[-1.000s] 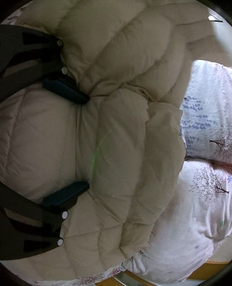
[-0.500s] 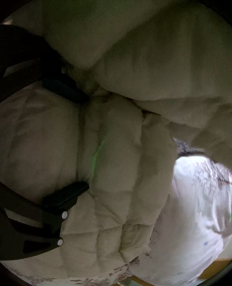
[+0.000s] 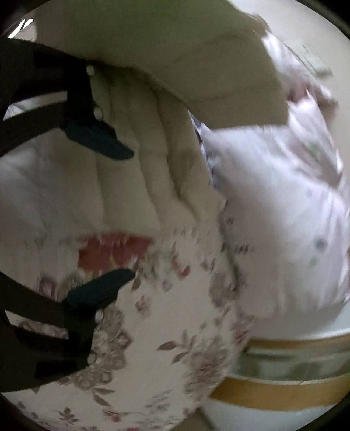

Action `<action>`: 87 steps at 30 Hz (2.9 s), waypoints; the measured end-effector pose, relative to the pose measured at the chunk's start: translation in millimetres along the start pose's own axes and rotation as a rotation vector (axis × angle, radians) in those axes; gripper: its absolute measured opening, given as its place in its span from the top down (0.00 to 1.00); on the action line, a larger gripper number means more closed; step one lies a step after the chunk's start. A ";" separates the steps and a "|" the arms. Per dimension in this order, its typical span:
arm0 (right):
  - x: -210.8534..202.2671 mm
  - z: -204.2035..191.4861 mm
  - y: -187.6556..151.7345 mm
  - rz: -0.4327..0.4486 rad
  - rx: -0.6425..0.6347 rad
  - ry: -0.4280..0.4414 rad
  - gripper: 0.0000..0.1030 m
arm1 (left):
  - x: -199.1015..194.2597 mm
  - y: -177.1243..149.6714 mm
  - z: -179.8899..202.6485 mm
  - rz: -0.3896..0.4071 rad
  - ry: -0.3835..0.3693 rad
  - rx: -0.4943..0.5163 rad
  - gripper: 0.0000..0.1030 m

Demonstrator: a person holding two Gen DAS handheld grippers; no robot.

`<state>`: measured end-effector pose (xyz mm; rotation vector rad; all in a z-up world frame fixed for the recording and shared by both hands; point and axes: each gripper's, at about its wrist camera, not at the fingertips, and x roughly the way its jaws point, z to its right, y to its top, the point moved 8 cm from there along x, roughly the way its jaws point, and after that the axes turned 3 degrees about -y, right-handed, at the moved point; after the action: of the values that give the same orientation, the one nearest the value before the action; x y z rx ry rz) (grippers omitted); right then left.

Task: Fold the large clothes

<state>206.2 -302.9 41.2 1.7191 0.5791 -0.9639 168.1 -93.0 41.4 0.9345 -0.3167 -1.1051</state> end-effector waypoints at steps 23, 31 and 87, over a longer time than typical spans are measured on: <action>20.2 57.2 29.1 -0.050 0.151 0.112 0.58 | 75.7 -70.3 -3.0 -0.345 0.108 0.112 0.68; -34.1 14.3 66.0 0.036 0.155 0.479 0.32 | 77.4 -74.5 -3.6 -0.376 0.178 0.179 0.65; 76.2 2.0 46.2 -0.102 0.116 0.287 0.85 | 9.4 75.3 -103.7 -0.149 0.497 0.143 0.35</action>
<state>283.4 -326.2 3.3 1.9646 0.8165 -0.8400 285.6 -41.2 35.8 1.3403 0.0855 -0.9540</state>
